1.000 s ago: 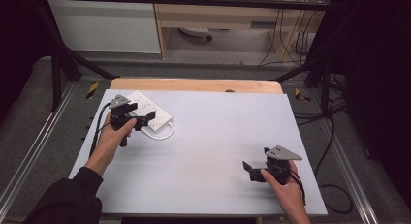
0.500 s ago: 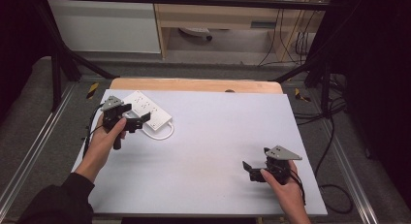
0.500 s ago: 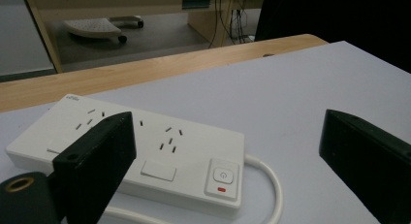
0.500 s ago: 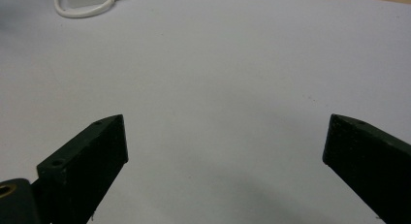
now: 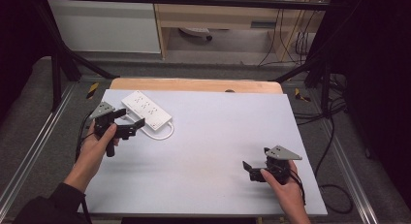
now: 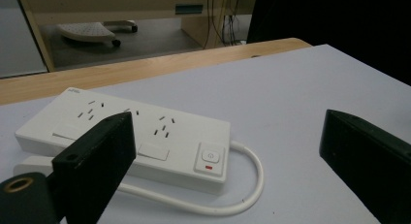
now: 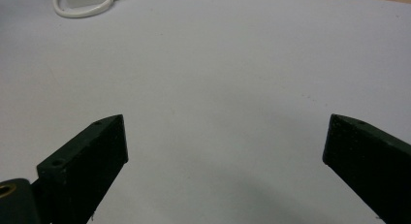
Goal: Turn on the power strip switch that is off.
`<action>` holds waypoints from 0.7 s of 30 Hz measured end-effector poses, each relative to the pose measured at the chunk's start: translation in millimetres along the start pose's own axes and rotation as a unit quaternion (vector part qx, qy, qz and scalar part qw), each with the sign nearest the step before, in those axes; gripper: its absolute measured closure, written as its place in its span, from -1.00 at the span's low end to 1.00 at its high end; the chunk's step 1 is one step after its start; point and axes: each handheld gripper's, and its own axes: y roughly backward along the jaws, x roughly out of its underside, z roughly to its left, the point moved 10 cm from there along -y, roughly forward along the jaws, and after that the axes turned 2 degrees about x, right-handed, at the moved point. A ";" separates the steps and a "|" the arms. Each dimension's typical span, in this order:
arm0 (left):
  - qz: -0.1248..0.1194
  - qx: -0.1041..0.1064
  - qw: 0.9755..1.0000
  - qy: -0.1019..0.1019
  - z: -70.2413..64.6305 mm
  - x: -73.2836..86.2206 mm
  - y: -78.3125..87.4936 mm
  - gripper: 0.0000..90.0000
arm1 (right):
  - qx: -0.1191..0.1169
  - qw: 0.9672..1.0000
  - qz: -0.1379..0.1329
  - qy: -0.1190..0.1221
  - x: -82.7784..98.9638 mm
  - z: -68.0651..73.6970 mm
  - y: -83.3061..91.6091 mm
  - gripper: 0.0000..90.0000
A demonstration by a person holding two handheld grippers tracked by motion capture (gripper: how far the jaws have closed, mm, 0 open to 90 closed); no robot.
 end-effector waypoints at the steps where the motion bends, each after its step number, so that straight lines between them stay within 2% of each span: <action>1: 0.000 0.001 1.000 0.000 -0.5 0.5 2.0 -0.86 | 0.000 1.000 0.000 0.000 0.1 0.0 -0.1 -0.94; 9: -0.005 0.005 1.000 -0.002 -4.3 3.8 17.2 -0.86 | 0.000 1.000 0.001 -0.001 0.0 0.4 0.2 -0.94; 21: -0.006 0.005 1.000 -0.002 -9.8 17.6 42.5 -0.86 | 0.002 1.000 0.000 0.001 0.0 -0.5 0.0 -0.94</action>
